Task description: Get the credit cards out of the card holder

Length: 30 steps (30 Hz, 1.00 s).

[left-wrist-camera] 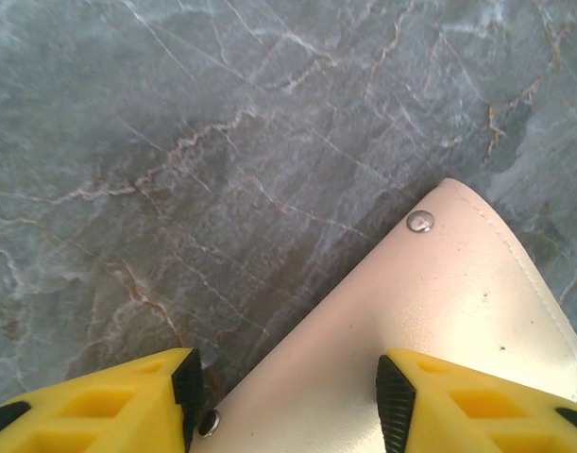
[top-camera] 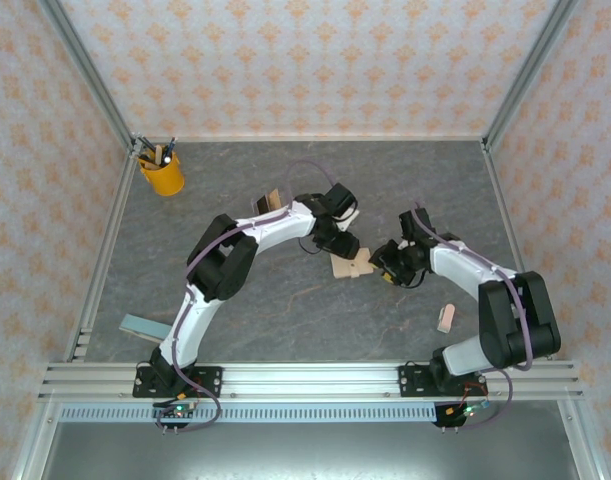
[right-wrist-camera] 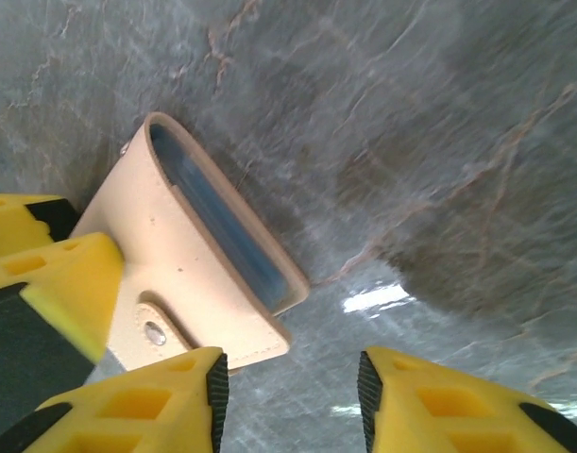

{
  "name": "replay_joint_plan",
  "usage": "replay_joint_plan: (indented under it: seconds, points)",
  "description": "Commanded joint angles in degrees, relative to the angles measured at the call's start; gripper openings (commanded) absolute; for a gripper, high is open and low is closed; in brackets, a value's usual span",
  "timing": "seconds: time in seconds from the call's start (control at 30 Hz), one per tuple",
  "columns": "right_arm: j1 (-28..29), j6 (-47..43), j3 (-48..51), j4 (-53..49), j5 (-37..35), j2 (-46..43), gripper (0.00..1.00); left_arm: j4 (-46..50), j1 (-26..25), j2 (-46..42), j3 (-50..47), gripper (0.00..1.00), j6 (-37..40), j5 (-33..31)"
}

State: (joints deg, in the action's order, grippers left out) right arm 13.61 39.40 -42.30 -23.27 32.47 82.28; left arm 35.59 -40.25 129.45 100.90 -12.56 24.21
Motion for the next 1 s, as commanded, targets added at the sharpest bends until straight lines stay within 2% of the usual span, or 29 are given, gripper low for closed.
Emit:
replay_joint_plan:
  seconds: [0.0,0.27,0.67,0.83,0.97]
  points:
    - [1.0,3.2,0.8,3.7,2.5,0.7,0.39,3.4,0.0,-2.7,-3.1,0.51,1.4,2.9]
    - [2.9,5.7,0.6,8.8,3.7,5.4,0.28,0.0,0.0,-9.8,-13.5,0.43,-1.2,5.2]
    - [8.4,3.8,-5.3,9.4,4.7,12.1,0.24,-9.1,0.1,-19.5,-29.6,0.41,-11.7,5.4]
    - [8.4,-0.3,-6.1,-0.5,-2.4,5.4,0.34,-12.6,0.3,-23.1,-34.0,0.40,-16.2,5.5]
    - [8.7,-0.8,-3.2,-3.0,-1.2,1.1,0.42,-14.6,0.9,-25.0,-37.0,0.41,-19.7,5.4]
